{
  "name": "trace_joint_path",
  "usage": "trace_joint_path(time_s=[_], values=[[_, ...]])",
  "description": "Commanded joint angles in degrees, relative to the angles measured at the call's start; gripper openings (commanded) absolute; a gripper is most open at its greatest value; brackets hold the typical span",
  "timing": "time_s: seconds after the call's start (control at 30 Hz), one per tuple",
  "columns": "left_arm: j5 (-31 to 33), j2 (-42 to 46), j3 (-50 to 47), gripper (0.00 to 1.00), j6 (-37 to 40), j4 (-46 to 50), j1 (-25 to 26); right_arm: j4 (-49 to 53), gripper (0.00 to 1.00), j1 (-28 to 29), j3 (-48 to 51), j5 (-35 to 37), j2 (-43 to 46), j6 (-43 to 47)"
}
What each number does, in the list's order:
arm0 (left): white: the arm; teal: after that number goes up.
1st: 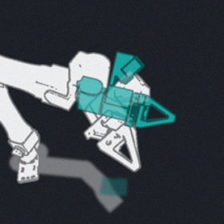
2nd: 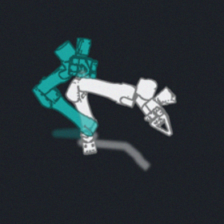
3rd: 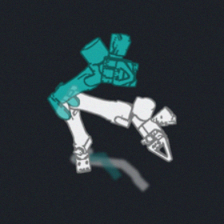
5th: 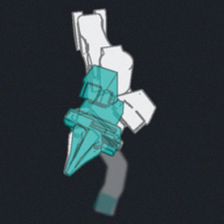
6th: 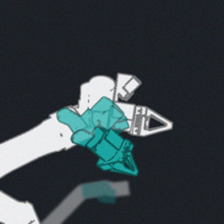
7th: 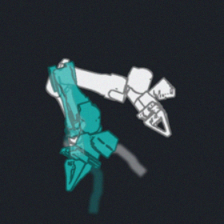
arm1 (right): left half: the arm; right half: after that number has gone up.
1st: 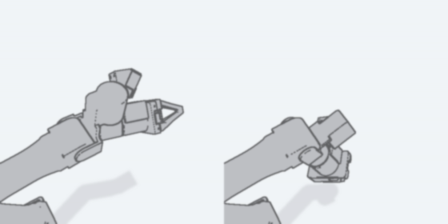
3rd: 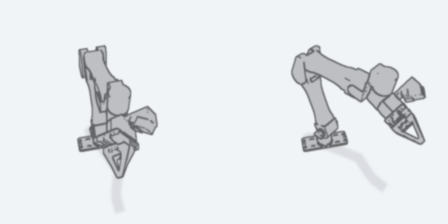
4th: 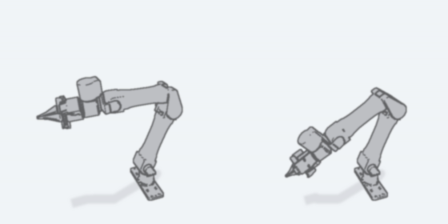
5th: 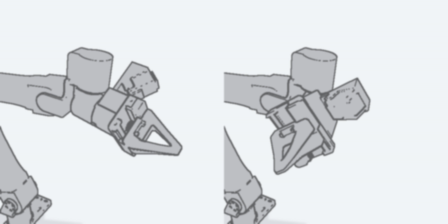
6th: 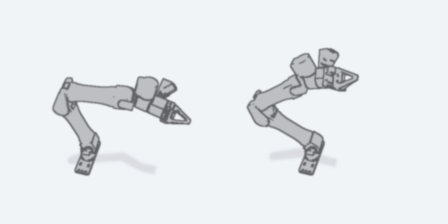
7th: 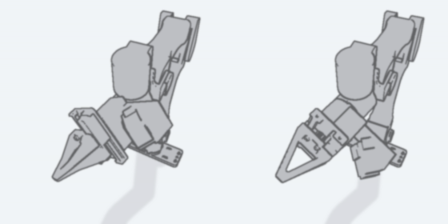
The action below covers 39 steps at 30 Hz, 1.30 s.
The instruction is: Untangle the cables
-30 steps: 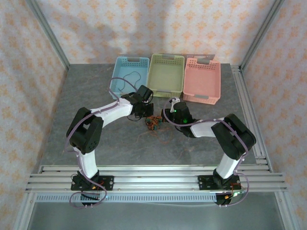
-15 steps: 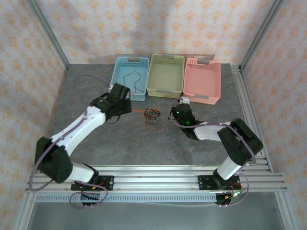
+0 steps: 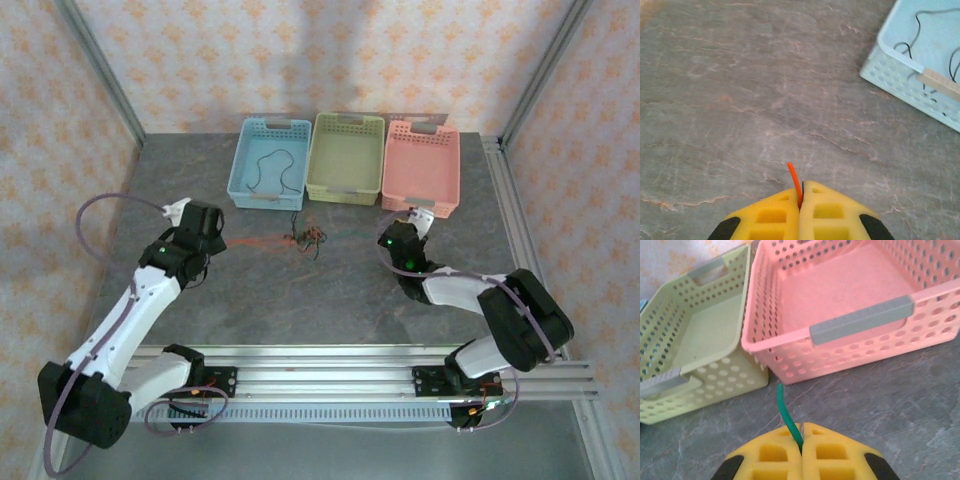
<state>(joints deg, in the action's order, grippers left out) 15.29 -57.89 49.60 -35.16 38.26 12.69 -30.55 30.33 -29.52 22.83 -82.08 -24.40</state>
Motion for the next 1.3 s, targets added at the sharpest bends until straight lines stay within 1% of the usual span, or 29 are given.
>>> trace_joint_path(time_s=[0.0, 0.1, 0.23, 0.33, 0.4, 0.47, 0.53, 0.67, 0.83, 0.87, 0.9, 0.93, 0.97, 1.0, 1.1, 1.17, 1.23, 1.27], values=[[7.1, 4.0, -2.1, 0.00, -2.8, 0.8, -4.4, 3.6, 0.00, -1.7, 1.2, 10.8, 2.1, -1.8], [4.3, 7.3, -4.2, 0.00, -3.8, -0.7, -7.7, 4.1, 0.00, -1.8, 1.6, 12.4, 2.8, -2.8], [4.3, 10.5, -6.0, 0.00, -4.1, -1.6, -11.3, 5.0, 0.00, -2.0, 2.4, 16.0, 4.3, -3.5], [3.2, 9.8, -6.3, 0.00, -4.4, -2.2, -12.8, 5.5, 0.00, -2.0, 3.3, 18.9, 5.7, -5.2], [2.0, 9.2, -6.9, 0.00, -4.7, -2.7, -14.7, 6.6, 0.00, -2.1, 3.7, 21.6, 6.6, -6.9], [-0.7, 9.7, -8.4, 0.00, -5.2, -4.1, -17.6, 7.3, 0.00, -2.3, 4.3, 24.1, 8.0, -7.7], [-3.7, 9.7, -9.5, 0.00, -5.4, -5.4, -19.3, 7.2, 0.00, -2.4, 4.9, 24.1, 9.1, -7.8], [-5.1, 9.2, -11.0, 0.00, -5.3, -6.6, -19.8, 7.5, 0.00, -2.5, 5.1, 24.2, 10.4, -7.8], [-13.4, 9.9, -14.4, 0.00, -4.8, -12.6, -19.8, 3.2, 0.00, -2.5, 5.6, 18.3, 9.3, -6.5], [-14.7, 9.8, -15.1, 0.00, -4.7, -13.6, -19.8, 2.6, 0.05, -2.5, 5.5, 17.2, 9.1, -5.8], [-16.4, 9.7, -15.8, 0.00, -4.7, -14.8, -19.8, 2.0, 0.14, -2.4, 5.2, 15.5, 8.8, -4.8], [-18.1, 9.4, -16.6, 0.00, -4.7, -16.2, -19.8, 1.8, 0.28, -2.5, 4.7, 13.5, 8.5, -3.7], [-19.3, 9.1, -17.2, 0.00, -4.8, -17.0, -19.7, 2.2, 0.39, -2.5, 3.9, 11.7, 8.5, -2.3], [-20.1, 8.5, -17.6, 0.00, -4.9, -17.7, -19.5, 3.4, 0.45, -2.5, 3.1, 10.2, 8.7, -1.5], [-21.5, 7.0, -18.9, 0.00, -5.4, -19.3, -19.1, 2.2, 0.50, -2.4, 3.0, 5.5, 9.5, 1.2], [-22.7, 5.7, -19.3, 0.00, -5.7, -20.5, -18.9, 0.6, 0.51, -2.4, 3.3, 1.5, 9.7, 2.2], [-22.9, 4.5, -18.8, 0.00, -5.5, -20.5, -18.6, -1.6, 0.51, -2.1, 3.1, -4.3, 9.3, 4.5], [-22.9, 4.1, -18.5, 0.00, -5.2, -20.2, -18.5, -1.9, 0.51, -1.5, 2.8, -5.4, 9.2, 5.4]])
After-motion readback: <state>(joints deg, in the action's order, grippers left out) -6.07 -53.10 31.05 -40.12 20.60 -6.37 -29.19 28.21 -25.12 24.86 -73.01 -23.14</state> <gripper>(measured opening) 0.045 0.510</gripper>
